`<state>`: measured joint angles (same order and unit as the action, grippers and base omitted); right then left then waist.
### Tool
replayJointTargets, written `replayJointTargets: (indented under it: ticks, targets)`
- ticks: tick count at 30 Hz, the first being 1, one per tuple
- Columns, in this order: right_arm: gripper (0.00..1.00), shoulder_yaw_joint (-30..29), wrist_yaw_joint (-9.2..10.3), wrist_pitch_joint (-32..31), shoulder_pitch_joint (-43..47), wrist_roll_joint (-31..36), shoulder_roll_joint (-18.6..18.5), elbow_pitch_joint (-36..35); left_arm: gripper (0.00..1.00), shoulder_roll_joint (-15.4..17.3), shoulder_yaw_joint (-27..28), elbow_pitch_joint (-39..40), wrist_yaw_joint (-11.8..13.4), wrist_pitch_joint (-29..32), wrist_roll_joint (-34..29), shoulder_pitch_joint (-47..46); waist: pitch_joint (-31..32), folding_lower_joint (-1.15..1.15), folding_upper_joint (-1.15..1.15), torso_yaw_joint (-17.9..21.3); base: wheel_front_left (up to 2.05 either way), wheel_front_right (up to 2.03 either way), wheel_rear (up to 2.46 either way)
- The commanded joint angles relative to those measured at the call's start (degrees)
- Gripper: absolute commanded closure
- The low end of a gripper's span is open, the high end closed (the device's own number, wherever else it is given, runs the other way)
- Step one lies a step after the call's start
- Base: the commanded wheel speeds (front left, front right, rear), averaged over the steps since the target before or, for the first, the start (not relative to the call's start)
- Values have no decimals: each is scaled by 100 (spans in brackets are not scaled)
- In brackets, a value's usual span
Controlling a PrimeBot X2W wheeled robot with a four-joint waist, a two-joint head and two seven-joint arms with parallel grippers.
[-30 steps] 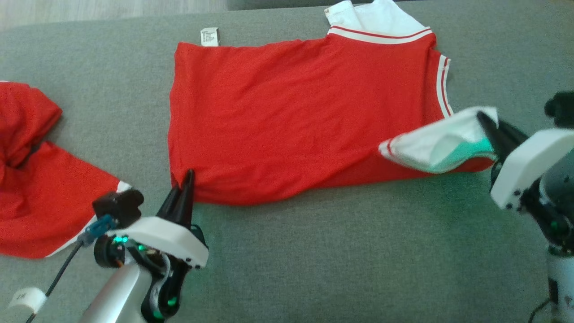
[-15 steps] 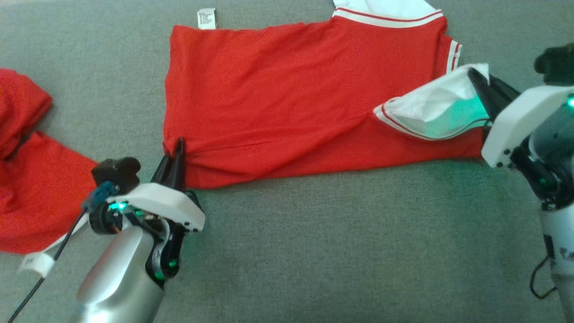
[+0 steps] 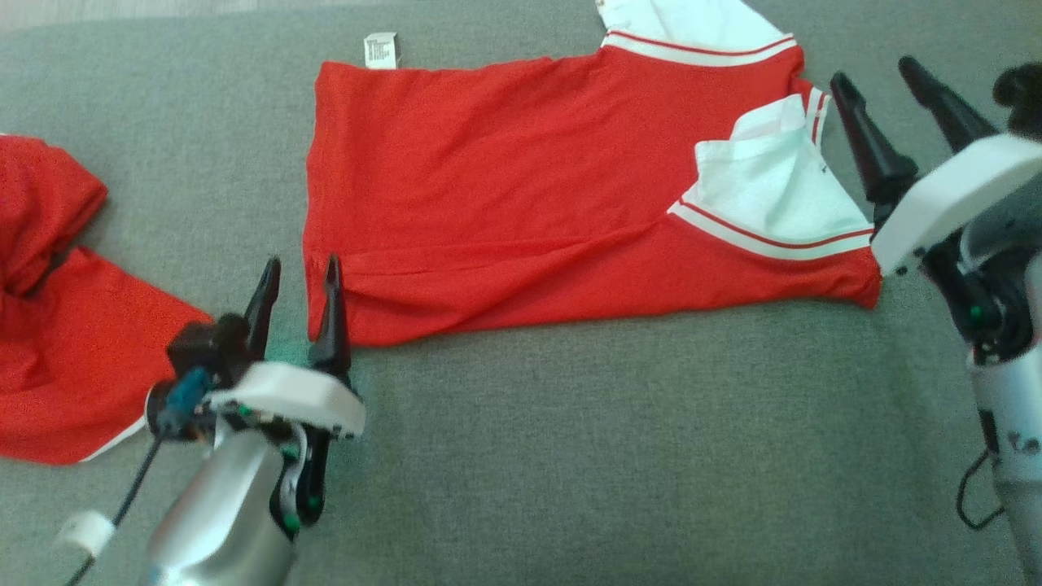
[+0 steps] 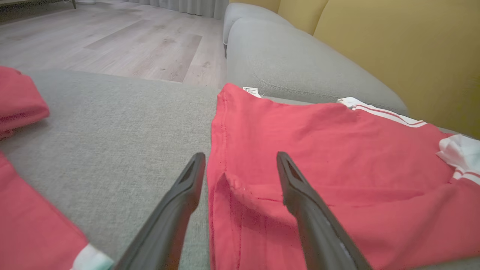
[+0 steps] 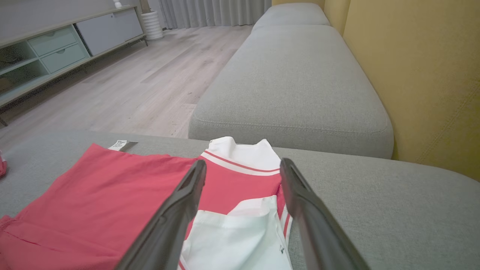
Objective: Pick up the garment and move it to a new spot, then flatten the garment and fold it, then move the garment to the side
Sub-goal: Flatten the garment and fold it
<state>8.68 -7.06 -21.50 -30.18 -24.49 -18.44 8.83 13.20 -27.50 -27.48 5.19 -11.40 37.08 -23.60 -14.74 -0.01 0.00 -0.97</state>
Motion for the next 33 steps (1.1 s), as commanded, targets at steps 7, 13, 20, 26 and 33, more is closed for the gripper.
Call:
replayJointTargets:
  ticks: [7, 13, 20, 26, 33]
  targets:
    - [0, -172, -43, -88, 520, -13, 101, -531, 0, 257, 80, 278, 142, 148, -19, 333, 102, 1, 0, 78, 0, 0, 0]
    - [0, -331, -43, -182, 753, 70, 330, -673, 0, 256, 36, -88, 281, 462, -5, 200, 23, 1, 0, 203, 0, 0, 0]
    - [0, -880, -43, -355, 948, 511, 725, -186, 100, 130, -36, -666, 179, 858, 149, -92, -80, 1, 0, 260, 0, 0, 0]
    - [0, -1179, -43, -204, 1010, 889, 1170, 482, 100, 39, -94, -823, 18, 785, 197, -170, -119, 1, 0, 103, 0, 0, 0]
    - [0, -1620, -43, -40, 863, 1741, 1376, 1265, 100, -9, -148, -948, -86, 689, 202, -233, -104, 1, 0, -6, 0, 0, 0]
